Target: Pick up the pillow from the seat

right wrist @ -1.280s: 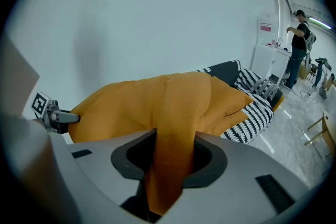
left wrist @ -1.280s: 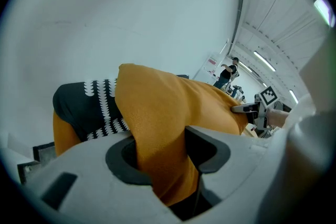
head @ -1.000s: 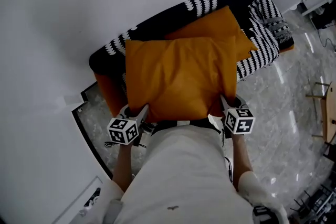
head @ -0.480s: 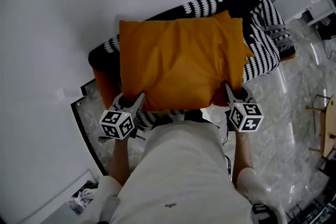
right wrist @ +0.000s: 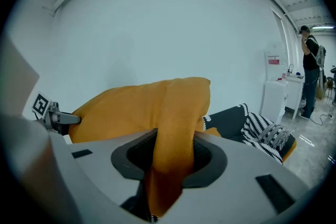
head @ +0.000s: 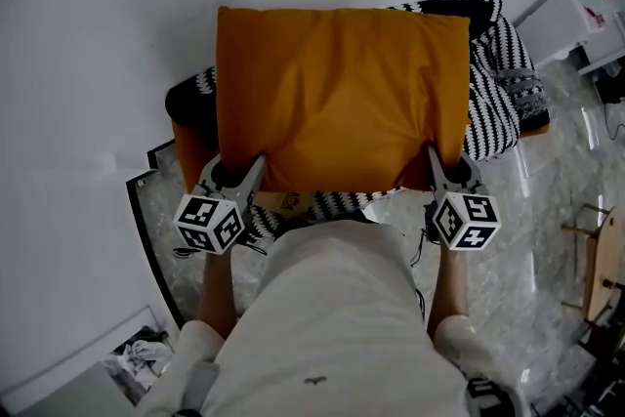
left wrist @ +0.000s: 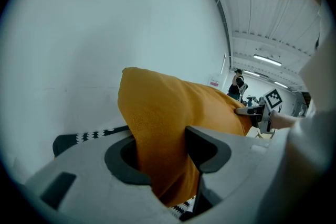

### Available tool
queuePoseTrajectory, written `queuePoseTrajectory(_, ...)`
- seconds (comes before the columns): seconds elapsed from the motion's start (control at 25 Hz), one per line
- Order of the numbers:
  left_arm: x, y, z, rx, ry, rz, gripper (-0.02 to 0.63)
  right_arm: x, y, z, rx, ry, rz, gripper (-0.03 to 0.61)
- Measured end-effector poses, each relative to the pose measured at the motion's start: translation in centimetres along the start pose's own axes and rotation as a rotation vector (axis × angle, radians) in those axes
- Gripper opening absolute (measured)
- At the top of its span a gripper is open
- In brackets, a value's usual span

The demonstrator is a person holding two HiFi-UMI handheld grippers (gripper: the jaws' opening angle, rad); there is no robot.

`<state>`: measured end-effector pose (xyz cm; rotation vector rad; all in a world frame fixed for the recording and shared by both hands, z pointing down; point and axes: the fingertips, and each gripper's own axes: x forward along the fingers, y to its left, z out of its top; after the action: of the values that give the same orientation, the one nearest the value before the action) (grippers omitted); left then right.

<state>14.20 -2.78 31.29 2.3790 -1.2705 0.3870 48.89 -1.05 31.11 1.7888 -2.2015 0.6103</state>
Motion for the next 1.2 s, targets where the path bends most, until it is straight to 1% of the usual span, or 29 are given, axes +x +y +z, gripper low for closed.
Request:
queuePoseTrajectory(0.32,1.0,-0.4,1.4,0.007,-0.034,0.02,0.21,0.8,-0.9,1.6,-0.045,-0.029,0.004,0.117)
queuePoseTrajectory(0.68,1.5,-0.7,1.5,0.003,-0.036,0.027,0.212,0.8,-1.5,1.7,-0.034,-0.023,0.004,0.115)
queuePoseTrajectory(1.2,1.4,-0.2,1.5,0.001,-0.033,0.036,0.212,1.1,-1.1,1.7,-0.032,-0.013,0.016,0.115)
